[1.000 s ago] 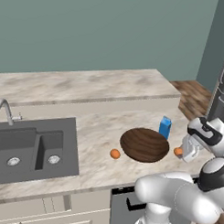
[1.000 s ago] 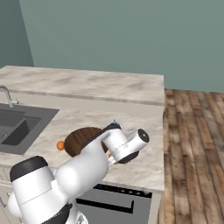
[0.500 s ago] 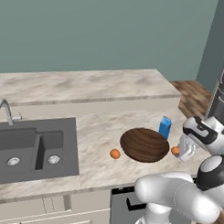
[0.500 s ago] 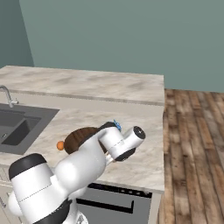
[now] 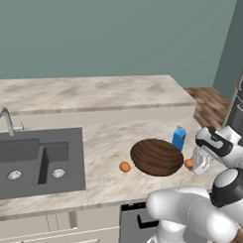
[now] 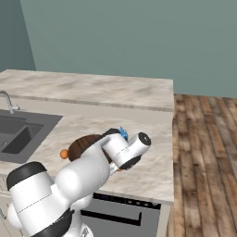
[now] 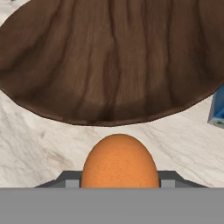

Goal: Gather the eggs and milk located in the vicinity of the sink area and place them right next to the bowl.

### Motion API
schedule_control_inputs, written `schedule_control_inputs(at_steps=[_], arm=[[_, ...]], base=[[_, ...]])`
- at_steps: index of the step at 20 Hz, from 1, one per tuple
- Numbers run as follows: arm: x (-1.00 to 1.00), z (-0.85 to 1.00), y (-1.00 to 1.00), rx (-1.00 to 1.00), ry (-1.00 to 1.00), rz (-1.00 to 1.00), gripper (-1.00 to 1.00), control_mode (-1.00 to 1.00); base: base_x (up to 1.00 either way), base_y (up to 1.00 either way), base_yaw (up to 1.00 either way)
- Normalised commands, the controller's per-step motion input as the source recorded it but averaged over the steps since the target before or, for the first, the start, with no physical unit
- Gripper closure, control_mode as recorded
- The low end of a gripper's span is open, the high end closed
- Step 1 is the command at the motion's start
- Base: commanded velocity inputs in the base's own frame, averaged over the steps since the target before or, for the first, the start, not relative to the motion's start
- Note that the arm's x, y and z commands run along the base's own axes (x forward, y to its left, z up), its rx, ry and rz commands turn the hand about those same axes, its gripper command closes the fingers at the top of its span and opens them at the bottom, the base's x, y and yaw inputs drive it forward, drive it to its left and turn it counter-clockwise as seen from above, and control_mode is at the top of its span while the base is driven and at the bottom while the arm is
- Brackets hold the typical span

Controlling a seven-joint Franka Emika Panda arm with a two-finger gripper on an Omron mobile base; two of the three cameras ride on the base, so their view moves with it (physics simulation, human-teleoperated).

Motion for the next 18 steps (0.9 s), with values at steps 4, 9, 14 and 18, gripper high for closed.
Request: schedule_control_inputs(at_steps=[4, 9, 14, 18], arm=[[0.03, -0.09, 0.01, -0.03, 0.0, 0.0, 1.0, -1.0], [0.09, -0.22, 0.01, -0.03, 0.0, 0.0, 1.0, -1.0], [0.12, -0.01, 0.08, -0.02, -0.01, 0.0, 1.0, -1.0], [0.06, 0.0, 0.09, -0.01, 0.0, 0.0, 1.0, -1.0]], base=[[0.0, 0.0, 0.0], [0.0, 0.0, 0.0], [0.0, 0.0, 0.0], [0.0, 0.0, 0.0]])
